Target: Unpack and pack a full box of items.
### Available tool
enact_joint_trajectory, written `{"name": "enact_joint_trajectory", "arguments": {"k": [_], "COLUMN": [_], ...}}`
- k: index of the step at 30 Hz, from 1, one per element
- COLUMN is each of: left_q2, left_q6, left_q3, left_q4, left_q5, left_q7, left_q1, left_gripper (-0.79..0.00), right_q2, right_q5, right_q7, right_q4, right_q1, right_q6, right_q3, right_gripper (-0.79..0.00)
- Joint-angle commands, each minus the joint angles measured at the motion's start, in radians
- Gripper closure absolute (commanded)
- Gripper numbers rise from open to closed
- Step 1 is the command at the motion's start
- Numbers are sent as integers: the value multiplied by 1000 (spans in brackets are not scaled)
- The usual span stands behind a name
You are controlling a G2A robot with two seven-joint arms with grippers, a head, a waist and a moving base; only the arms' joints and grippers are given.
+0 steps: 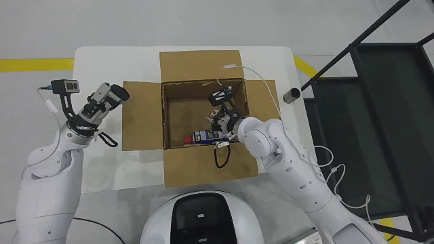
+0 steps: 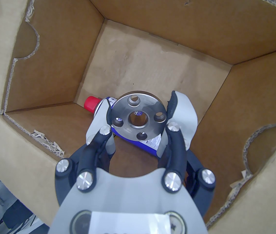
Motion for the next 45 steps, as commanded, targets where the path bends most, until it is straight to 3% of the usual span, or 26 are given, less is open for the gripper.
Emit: {"name": "enact_joint_trajectory", "arguments": {"k": [1, 28, 39, 45], "left_q2": [0, 0, 0, 0], "left_q6": [0, 0, 0, 0], "left_q3": [0, 0, 0, 0], "left_q4": [0, 0, 0, 0], "left_q5": [0, 0, 0, 0], "left_q7": [0, 0, 0, 0], "left_q1": [0, 0, 0, 0], "left_gripper": [-785, -785, -785, -785], "right_q2": [0, 2, 51, 71], "right_q5": [0, 3, -32, 19], "right_q7": [0, -16, 130, 181], "right_q4": [0, -16, -373, -430], "right_q1": [0, -12, -254, -360], "right_q6": [0, -5, 42, 27], "right_q3": [0, 12, 272, 473], "right_gripper": [0, 0, 0, 0]}}
